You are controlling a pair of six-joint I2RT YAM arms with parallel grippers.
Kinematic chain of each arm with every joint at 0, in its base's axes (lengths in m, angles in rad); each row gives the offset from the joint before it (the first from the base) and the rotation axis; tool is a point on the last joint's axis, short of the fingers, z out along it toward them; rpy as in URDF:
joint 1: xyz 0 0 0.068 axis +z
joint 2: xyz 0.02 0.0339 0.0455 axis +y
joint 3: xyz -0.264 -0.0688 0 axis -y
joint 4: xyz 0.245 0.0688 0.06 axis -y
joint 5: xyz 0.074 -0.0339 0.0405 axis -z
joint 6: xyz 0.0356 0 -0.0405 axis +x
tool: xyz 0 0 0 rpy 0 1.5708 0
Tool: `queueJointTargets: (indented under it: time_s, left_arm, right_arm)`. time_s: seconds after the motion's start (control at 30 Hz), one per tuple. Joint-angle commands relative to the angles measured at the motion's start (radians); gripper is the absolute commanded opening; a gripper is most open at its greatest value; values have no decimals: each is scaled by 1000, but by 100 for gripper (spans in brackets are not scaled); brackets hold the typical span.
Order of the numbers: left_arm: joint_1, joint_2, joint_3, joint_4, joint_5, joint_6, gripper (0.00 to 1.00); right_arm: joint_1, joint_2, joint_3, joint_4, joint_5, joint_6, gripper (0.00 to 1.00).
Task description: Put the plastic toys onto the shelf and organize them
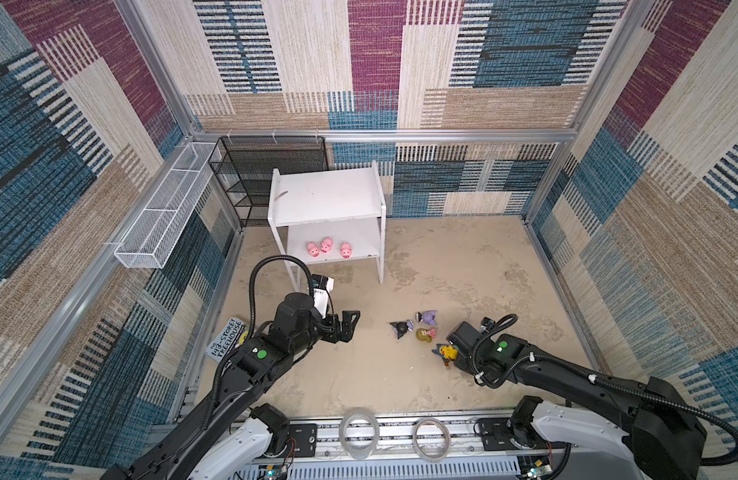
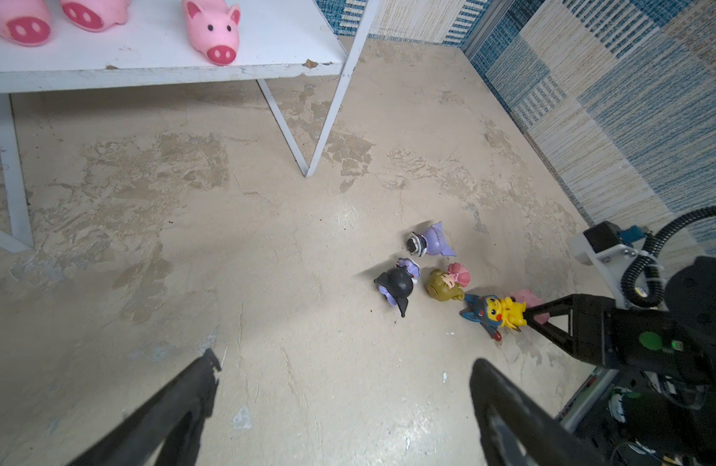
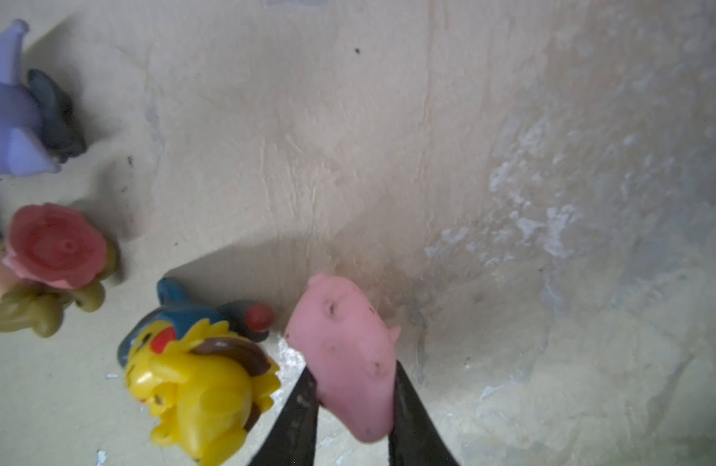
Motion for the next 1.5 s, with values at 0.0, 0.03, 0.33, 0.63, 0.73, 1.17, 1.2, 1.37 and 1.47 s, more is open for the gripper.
queueJointTargets:
  time_s: [0.0, 0.03, 0.33, 0.63, 0.73, 1.17, 1.2, 1.37, 1.47]
  left_arm:
    - [5, 7, 16, 15, 9, -1, 99]
    - [4, 9, 20, 12, 8, -1, 99]
    - [33, 6, 85, -105, -112, -11, 99]
    - [70, -11, 120, -202, -205, -28, 99]
    - [80, -20, 118, -205, -200, -32, 99]
    - [87, -11, 40, -239, -200, -105, 99]
    - [87, -12, 29, -242, -198, -114, 99]
    - [87, -14, -28, -241, -155, -154, 99]
    - [87, -25, -40, -247, -151, -162, 99]
  right_arm:
    - [16, -8, 33, 34, 72, -80, 26]
    - [28, -11, 48, 35, 101, -100, 26]
    - [235, 167, 174, 417, 147, -545, 28]
    - [366, 455, 240, 761, -32, -668, 29]
    - [396, 541, 263, 814, -58, -657, 29]
    - [422, 551, 233, 834, -99, -615, 65]
    - [420, 547, 230, 826, -97, -616, 65]
    - [386, 546, 224, 802, -94, -609, 51]
    - [356, 528, 205, 841, -109, -613, 41]
